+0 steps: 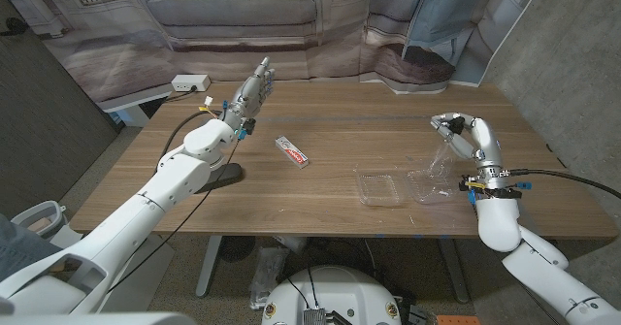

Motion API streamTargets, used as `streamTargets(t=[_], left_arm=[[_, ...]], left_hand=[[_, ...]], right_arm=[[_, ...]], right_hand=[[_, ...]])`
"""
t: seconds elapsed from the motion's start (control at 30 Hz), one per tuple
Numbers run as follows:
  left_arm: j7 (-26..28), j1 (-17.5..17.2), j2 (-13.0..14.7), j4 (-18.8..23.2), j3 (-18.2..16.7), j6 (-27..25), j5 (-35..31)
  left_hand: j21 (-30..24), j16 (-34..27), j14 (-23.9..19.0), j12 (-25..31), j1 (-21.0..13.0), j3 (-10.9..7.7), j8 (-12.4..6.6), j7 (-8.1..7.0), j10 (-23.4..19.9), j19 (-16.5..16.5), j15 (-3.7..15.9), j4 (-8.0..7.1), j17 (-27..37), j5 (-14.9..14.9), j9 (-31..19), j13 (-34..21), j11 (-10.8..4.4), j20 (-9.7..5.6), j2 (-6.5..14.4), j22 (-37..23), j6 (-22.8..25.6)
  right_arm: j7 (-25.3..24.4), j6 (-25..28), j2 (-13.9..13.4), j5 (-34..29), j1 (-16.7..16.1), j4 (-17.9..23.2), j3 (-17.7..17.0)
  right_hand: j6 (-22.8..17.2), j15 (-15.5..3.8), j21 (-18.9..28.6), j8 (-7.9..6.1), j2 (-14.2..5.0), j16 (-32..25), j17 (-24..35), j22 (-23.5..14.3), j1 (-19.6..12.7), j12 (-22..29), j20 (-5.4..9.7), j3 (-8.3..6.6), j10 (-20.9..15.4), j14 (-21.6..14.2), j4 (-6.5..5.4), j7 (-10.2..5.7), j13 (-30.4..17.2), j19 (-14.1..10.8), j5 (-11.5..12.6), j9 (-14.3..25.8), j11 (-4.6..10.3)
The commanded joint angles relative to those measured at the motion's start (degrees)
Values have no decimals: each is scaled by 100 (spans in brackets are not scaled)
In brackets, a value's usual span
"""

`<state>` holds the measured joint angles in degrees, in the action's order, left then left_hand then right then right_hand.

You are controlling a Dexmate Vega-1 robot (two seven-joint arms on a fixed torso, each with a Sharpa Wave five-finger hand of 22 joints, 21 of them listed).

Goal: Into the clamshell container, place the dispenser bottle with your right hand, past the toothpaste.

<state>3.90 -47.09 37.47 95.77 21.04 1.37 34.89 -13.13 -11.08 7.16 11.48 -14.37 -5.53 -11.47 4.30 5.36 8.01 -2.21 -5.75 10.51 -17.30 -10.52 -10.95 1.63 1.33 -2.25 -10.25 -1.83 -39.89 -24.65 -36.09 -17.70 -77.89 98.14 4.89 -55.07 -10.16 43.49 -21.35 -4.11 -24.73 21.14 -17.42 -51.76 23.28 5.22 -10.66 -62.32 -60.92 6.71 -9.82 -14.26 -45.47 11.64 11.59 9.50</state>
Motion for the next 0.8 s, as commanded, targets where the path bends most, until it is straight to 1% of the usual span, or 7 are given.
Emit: streamTargets(t=[0.03,0.33,0.47,0.8], left_arm=[[-34,83,-45,-42,68,-44,-23],[-22,96,-56,-22,92,-71,-40],[2,85,-36,30,87,-107,-45],[36,70,-1,113,82,-180,-48]], left_hand=[[20,16,11,23,-15,36,2,13,-10,-35,-3,-34,17,-21,-29,4,-15,-11,54,-26,15],[27,18,14,20,-18,45,2,11,-3,-34,-3,-33,17,-21,-29,4,-20,-13,58,-26,17],[30,19,17,20,-19,48,1,11,-2,-35,-5,-33,17,-21,-29,4,-15,-13,60,-27,20],[37,17,14,19,-22,59,1,13,-1,-36,-2,-33,17,-21,-29,4,-16,-12,65,-27,22]], right_arm=[[-278,39,-8,-119,12,-133,94],[-469,-63,19,-131,140,-386,247],[-558,-102,16,-164,206,-493,315],[-675,-75,-27,-147,255,-595,425]], right_hand=[[27,-302,37,15,-128,15,13,-15,-37,-10,689,23,38,15,-1,0,-17,47,-4,32,-5],[42,-304,44,31,-139,29,16,-12,-31,-26,689,27,55,35,-6,3,-25,74,-7,34,16],[44,-305,49,38,-143,36,19,-11,-28,-30,689,30,56,42,-7,16,-31,85,-9,34,4],[60,-303,63,57,-149,48,23,-7,-14,-37,688,39,56,56,-14,6,-41,99,-12,34,1]])
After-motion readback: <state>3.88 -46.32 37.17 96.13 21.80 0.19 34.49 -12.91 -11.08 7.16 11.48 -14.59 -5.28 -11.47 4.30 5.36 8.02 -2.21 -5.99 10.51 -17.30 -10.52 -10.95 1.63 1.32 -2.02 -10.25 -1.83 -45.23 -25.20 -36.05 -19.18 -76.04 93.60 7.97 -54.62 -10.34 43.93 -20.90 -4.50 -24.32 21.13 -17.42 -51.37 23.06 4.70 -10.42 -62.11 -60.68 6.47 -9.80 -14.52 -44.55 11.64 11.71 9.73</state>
